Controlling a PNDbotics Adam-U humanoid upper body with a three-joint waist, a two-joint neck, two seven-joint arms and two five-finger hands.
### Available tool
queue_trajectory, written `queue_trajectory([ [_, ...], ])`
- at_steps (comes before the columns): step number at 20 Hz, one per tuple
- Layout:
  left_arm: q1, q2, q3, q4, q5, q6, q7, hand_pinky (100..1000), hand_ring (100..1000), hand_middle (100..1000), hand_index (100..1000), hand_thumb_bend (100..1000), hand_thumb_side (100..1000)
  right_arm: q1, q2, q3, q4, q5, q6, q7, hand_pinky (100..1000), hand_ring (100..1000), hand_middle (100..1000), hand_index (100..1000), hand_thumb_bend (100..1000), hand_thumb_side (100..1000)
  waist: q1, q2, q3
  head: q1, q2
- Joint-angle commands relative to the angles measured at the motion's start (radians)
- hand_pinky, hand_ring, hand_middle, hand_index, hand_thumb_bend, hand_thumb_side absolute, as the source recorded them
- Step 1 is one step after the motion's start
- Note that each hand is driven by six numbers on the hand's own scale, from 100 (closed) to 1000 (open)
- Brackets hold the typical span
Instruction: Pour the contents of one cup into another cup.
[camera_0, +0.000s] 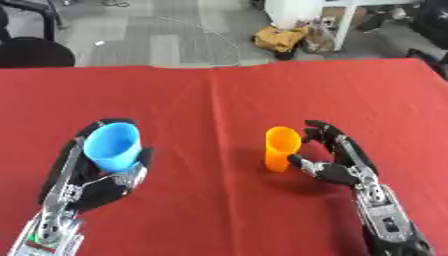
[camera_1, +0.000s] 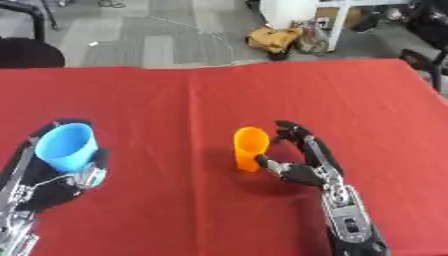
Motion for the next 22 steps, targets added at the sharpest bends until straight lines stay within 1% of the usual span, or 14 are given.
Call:
queue_trajectory([
  [1, -0.007, 0.003, 0.007, -0.023, 0.002, -0.001, -0.005, 476, 455, 452, 690, 145, 100, -0.018, -0.006, 0.010, -0.002, 0.017, -0.007, 0.008, 950, 879, 551, 867, 623, 279, 0.001, -0.019, 0.001, -0.004, -0.008],
  [9, -0.007, -0.001, 0.006, -0.018, -0.003, -0.003, -0.007, 477, 455, 453, 690, 146, 100, -0.027, 0.008, 0.034, 0.019, 0.035, -0.017, 0.032, 949, 877, 545, 867, 621, 282, 0.004, -0.019, 0.003, -0.008, -0.006],
  [22, -0.009, -0.007, 0.003, -0.020, -0.003, -0.003, -0.010, 478, 456, 453, 689, 146, 100, -0.055, 0.039, 0.051, 0.031, 0.060, -0.021, 0.054, 945, 871, 534, 866, 614, 278, 0.008, -0.017, 0.007, -0.016, -0.004],
])
